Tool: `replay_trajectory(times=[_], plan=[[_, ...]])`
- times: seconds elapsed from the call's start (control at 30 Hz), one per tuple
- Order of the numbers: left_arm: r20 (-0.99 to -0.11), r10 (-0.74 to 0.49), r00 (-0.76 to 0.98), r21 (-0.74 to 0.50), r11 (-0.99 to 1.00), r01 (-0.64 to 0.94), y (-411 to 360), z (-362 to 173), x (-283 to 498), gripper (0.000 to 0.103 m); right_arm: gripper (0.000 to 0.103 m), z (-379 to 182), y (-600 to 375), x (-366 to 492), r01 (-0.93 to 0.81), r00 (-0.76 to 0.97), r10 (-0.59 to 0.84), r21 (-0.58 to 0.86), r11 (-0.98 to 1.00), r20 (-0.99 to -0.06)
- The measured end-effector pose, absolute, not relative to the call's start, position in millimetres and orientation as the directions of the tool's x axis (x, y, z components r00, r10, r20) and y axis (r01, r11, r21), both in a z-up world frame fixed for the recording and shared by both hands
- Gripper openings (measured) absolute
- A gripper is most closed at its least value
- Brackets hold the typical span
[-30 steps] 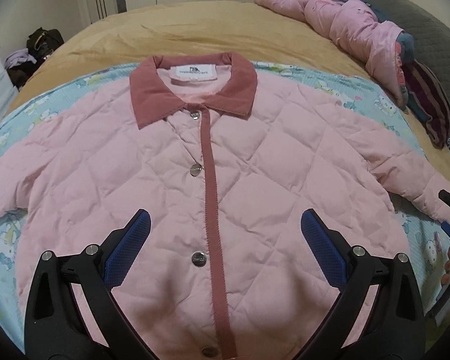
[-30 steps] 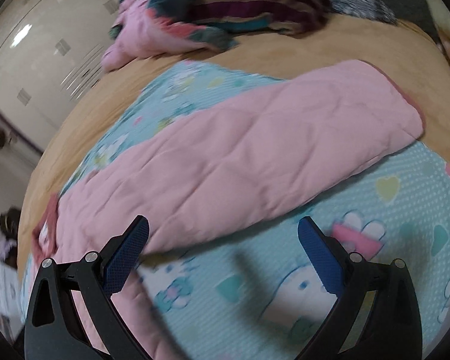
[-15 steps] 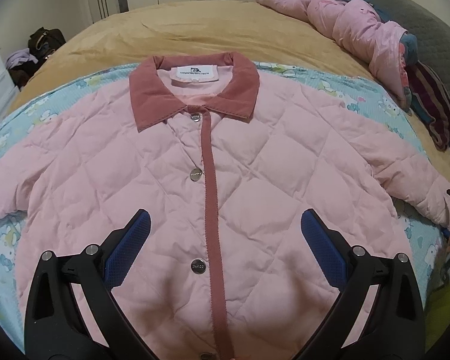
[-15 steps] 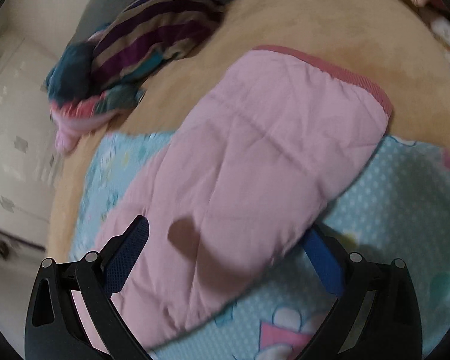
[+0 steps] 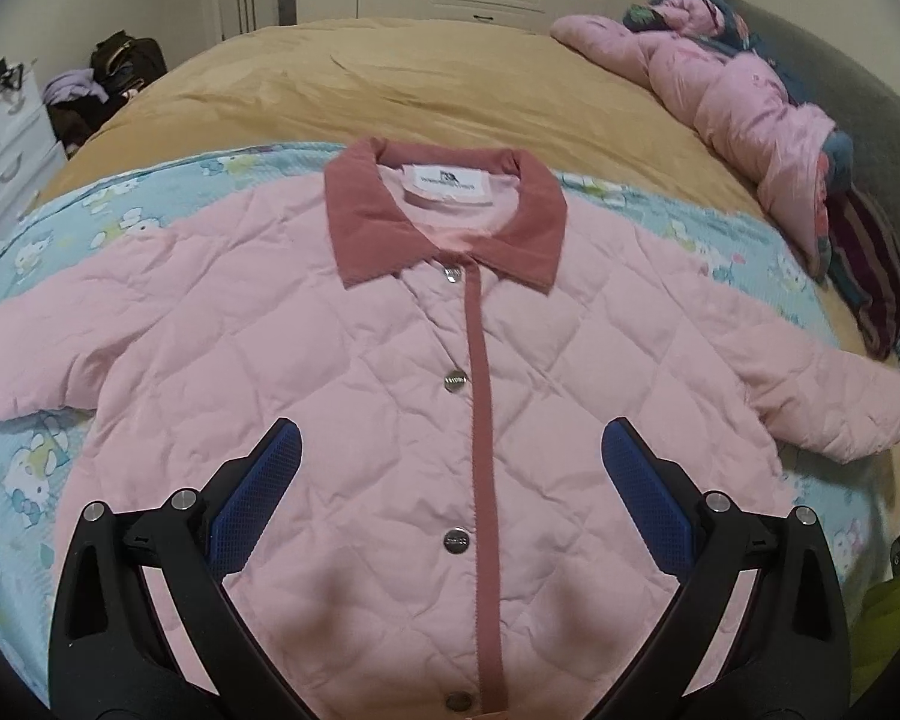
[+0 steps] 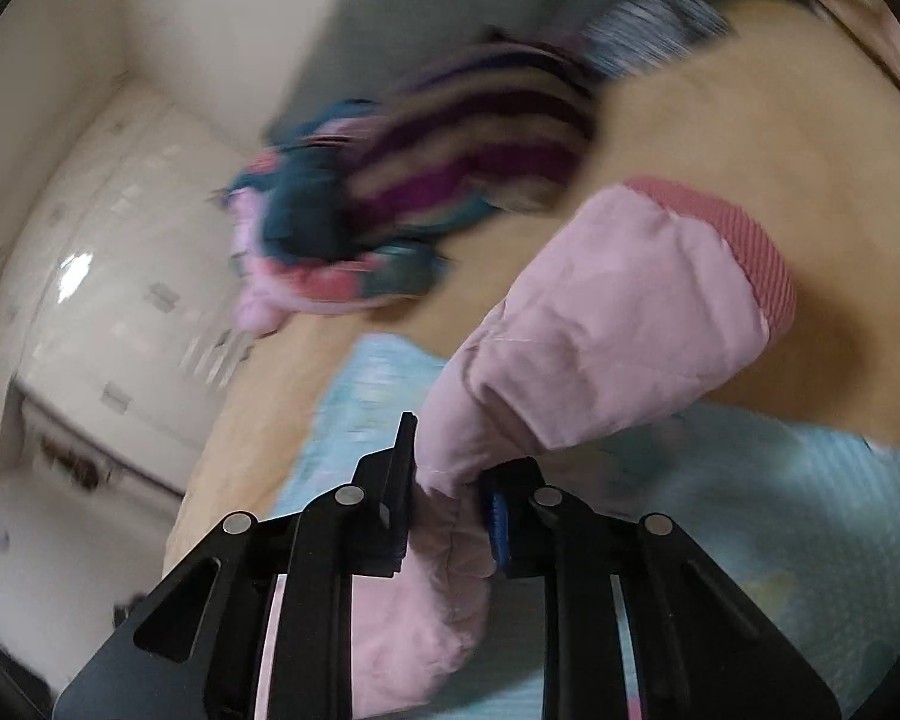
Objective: Fold large clothes
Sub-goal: 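Lift the sleeve with the right gripper and fold it across the jacket front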
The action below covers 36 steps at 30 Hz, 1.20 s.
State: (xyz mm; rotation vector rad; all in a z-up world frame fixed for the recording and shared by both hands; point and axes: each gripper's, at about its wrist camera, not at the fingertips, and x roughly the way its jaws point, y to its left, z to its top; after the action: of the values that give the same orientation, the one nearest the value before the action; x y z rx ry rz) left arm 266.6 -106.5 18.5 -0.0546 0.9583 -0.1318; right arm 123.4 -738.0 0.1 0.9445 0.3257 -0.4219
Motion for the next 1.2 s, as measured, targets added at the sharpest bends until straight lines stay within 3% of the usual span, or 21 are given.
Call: replay_trajectory(times=[0.3,0.7,0.97,1.2], plan=[[-0.779,-0.169,0.604,-0.216,0.976,-0.005,-47.9,41.0,269.4,0.094,0.018,104.1,-653.6,164.6,0.255,0.953,-0.100,0.581,0.773,-0.285],[-0.732,-0.161,0.662,-0.298,0.950,-0.099,18.0,67.4,267.7,0.094,0.017,169.8,-551.0,210.4,0.019,0.980,0.077,0.466,0.885,-0.186],[-0.711,-0.193,0.676,-0.336,0.938,-0.085,39.8,74.2,270.7,0.094,0.017,175.6,-461.0,237.2,-0.121,0.955,0.215,0.391,0.912,-0.205],[-0.669,-0.319,0.672,-0.472,0.880,-0.052,61.2,67.4,274.4,0.094,0.017,148.6,-379.3,257.6,-0.220,0.904,0.326,0.353,0.909,-0.277]])
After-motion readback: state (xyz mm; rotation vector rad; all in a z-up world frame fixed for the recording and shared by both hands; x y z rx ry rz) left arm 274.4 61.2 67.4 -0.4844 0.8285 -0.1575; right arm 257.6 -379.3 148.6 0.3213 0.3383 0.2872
